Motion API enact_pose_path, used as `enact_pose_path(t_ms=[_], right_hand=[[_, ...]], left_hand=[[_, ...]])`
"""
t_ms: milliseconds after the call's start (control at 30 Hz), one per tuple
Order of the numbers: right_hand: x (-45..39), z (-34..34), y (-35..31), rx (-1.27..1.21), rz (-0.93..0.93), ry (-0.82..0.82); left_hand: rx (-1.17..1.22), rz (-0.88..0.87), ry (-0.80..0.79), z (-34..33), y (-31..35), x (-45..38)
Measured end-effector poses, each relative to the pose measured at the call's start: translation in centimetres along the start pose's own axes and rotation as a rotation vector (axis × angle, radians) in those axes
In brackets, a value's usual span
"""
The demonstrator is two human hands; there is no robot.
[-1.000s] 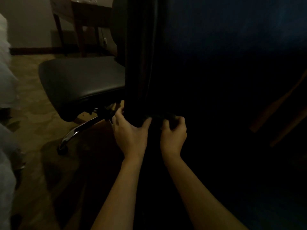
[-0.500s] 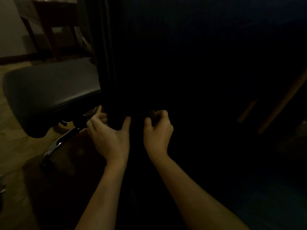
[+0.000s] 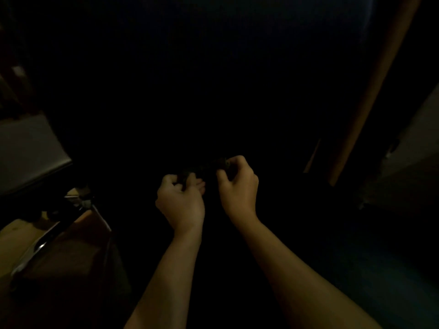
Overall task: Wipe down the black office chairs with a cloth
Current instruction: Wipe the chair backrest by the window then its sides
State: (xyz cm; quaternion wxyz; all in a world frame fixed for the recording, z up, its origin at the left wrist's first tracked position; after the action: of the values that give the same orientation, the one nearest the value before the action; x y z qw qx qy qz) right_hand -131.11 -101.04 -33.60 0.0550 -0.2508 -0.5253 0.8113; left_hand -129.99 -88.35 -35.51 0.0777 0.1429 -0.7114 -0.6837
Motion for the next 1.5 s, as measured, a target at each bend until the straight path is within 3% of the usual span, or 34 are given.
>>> enact_pose_path(t_ms=[200, 433, 667, 833, 1067, 1267, 1500], right_hand=[[-2.4, 4.1, 2.6, -0.046, -0.006, 0.064], [-3.9, 6.9, 5.0, -0.109, -0.084, 0.2], [-5.4, 12.7, 7.8, -0.024, -0.114, 0.315], [-7.9, 16.6, 10.4, 0.011, -0.122, 0.373], [-9.8, 16.6, 13.7, -0.058, -0.222, 0.235], [-8.9, 13.9, 11.9, -0.063, -0.098, 0.049], [-7.1, 10.7, 10.0, -0.072, -0.098, -0.029]], left_hand=[[0.206, 0.043, 0.087, -6.7, -0.4, 2.0], [0.191, 0.029, 0.084, -11.0, -1.0, 2.8], [0.072, 0.095, -0.049, -18.1, -2.3, 4.9], [0.141, 0.215, -0.154, -23.5, -3.0, 6.3], [0.236, 0.352, -0.148, -26.1, -4.6, 5.9], [0.281, 0.408, -0.029, -23.3, -4.3, 4.9], [0.453, 0.422, 0.041, -17.9, -3.6, 4.2]])
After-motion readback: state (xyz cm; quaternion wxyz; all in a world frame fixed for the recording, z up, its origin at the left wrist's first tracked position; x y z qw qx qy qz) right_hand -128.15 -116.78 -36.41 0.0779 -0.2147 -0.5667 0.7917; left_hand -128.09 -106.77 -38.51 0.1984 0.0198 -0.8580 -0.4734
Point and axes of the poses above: each hand's wrist, its own x-axis away from the middle knuckle, its own z-axis out of the back of the hand, y = z × x, the point moved 5 cm from there along -x, towards the middle knuckle, and after that the axes turned 10 degrees about -y, right-handed, at the moved point
